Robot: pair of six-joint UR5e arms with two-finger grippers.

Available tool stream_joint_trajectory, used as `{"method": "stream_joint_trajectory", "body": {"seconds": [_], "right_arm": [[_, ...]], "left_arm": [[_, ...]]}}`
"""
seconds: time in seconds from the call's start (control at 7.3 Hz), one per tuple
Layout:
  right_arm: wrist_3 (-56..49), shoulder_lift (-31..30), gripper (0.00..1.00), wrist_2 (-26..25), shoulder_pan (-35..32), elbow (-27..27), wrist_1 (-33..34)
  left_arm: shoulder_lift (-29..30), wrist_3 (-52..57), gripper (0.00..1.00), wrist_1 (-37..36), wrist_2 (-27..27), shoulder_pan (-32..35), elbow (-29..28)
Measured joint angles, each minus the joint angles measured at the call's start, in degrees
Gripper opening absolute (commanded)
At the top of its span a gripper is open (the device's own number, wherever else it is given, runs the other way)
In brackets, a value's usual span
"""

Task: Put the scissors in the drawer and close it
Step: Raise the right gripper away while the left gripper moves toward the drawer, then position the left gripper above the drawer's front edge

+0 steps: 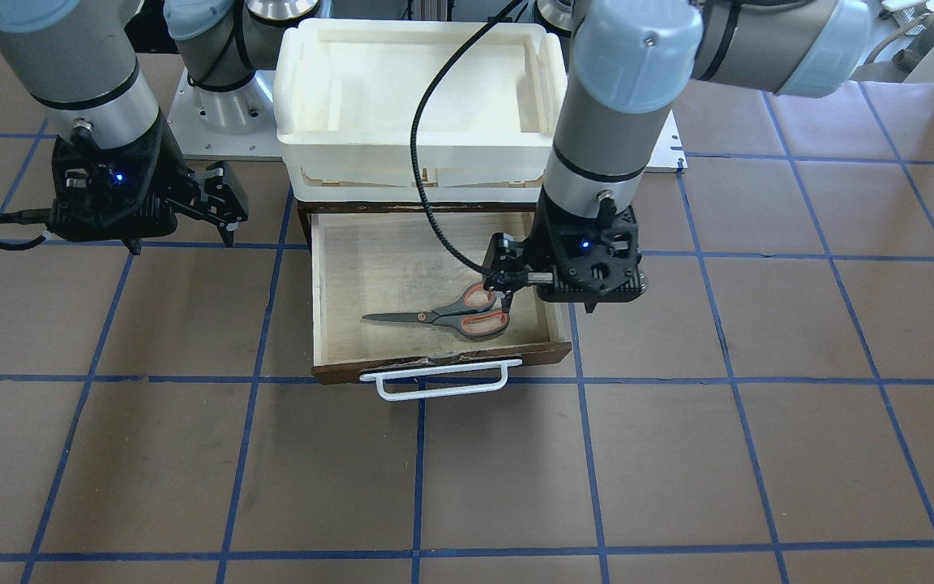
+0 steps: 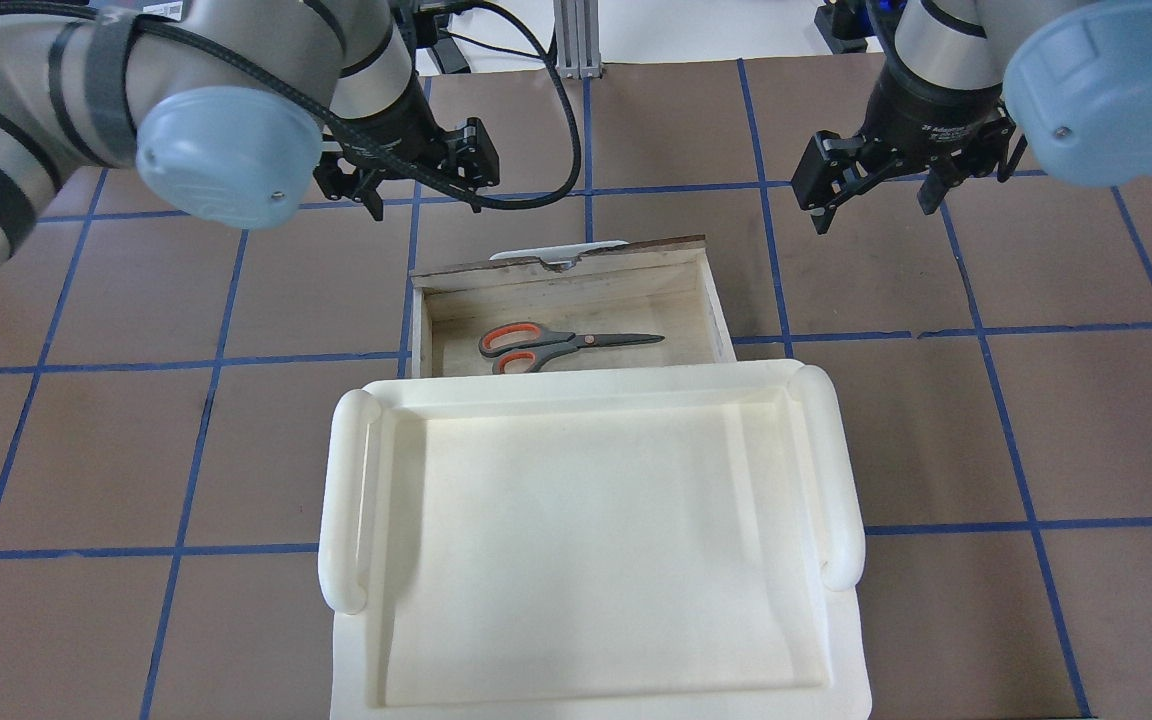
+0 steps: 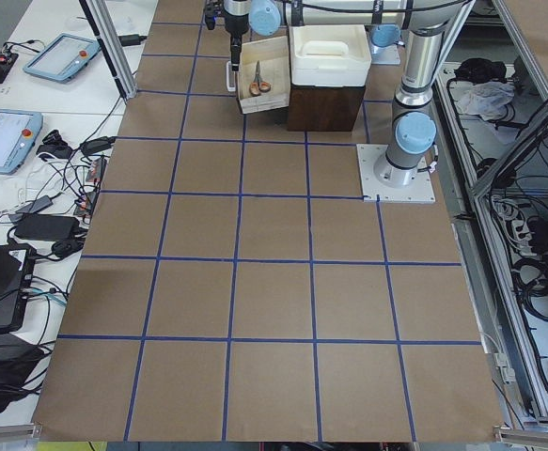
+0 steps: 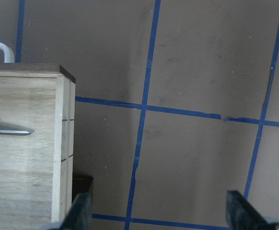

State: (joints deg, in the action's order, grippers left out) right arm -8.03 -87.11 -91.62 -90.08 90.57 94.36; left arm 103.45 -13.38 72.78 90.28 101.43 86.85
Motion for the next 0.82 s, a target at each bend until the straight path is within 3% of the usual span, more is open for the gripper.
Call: {"method": "stream_joint_trajectory", "body": {"seconds": [0.82], "right_arm": [[0.56,-0.77,1.0,-0.55,-0.01,0.23,-0.85]], "left_arm": [[16.35,-9.09,1.0,-7.25,2.68,5.45,-9.49]]}}
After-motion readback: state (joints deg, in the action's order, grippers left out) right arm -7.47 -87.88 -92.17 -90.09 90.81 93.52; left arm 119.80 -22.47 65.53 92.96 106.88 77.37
